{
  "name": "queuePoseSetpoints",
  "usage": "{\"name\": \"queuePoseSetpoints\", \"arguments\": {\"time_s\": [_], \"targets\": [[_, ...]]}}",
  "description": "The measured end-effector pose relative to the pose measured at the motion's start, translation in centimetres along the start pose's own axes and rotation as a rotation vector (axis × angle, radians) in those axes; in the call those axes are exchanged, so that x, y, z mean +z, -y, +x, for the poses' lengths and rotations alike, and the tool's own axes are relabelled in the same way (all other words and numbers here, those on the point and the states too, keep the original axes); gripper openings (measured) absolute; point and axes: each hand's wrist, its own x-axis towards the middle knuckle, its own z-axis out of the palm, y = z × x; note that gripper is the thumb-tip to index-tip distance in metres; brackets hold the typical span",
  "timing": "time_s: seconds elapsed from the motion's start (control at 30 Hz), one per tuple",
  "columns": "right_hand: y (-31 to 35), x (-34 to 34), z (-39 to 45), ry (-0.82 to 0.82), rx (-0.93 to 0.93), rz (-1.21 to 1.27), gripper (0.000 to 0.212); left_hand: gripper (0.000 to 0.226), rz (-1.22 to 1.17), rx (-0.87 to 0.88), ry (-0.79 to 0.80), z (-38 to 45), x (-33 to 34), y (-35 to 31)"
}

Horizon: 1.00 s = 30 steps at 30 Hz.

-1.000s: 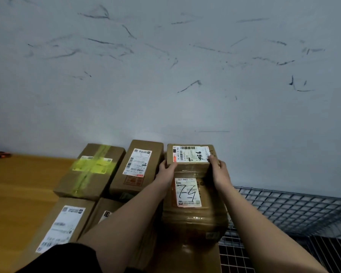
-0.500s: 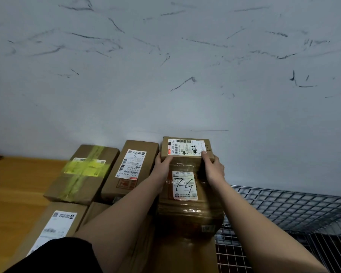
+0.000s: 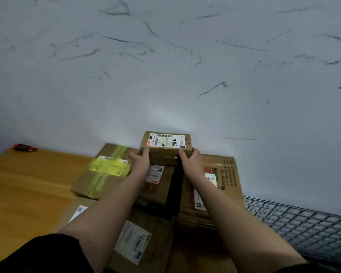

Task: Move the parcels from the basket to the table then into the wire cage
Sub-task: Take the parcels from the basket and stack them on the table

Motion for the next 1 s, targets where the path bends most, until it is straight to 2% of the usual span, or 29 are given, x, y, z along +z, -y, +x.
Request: {"name": "queuePoseSetpoints", "arguments": {"time_s": [0.1, 0.17, 0.27, 0.3, 0.4, 0.5, 0.6, 0.63, 0.73, 0.87, 1.0], "targets": [[0.6, 1.3, 0.4, 0.072, 0.023, 0.035, 0.072, 0.042, -0.014, -0.029, 0.02, 1.0, -0.9, -0.2], [0.9, 1.7, 0.5, 0.103, 0.018, 0.035, 0.072, 0.055, 0.004, 0.012, 0.02, 1.5, -1.3, -0.2], [1.3, 1.8, 0.3, 0.118, 0.006, 0.009, 0.072, 0.087, -0.008, 0.02, 0.095, 3.8, -1.7, 1.2], [1.3, 1.7, 0.3, 0.116, 0.008, 0.0, 0.072, 0.088, -0.025, 0.004, 0.133, 3.5, -1.9, 1.1], [1.5, 1.2, -0.3, 0.088, 0.004, -0.051, 0.069, 0.07, -0.01, 0.0, 0.161, 1.0, -3.0, 0.0], [2.4, 0.4, -1.8, -0.062, -0.089, -0.131, 0.055, 0.065, 0.03, 0.012, 0.119, 0.3, -4.7, 0.2], [4.4, 0.6, -4.7, -0.152, -0.207, -0.153, 0.034, 0.029, 0.07, 0.091, 0.04, -0.8, -8.2, 0.5], [5.1, 0.9, -5.8, -0.141, -0.229, -0.154, 0.027, 0.019, 0.073, 0.129, 0.014, -1.3, -9.4, 0.5], [7.2, 3.3, -10.4, -0.06, -0.256, -0.189, 0.014, 0.015, 0.043, 0.188, -0.039, -3.2, -14.9, 1.4], [8.5, 9.4, -17.3, 0.028, -0.274, -0.219, 0.021, 0.021, 0.112, 0.238, -0.147, -6.6, -23.9, 4.1], [8.1, 17.3, -25.3, 0.178, -0.289, -0.254, 0.02, 0.022, 0.085, 0.147, -0.234, -10.6, -34.1, 8.6]]}}
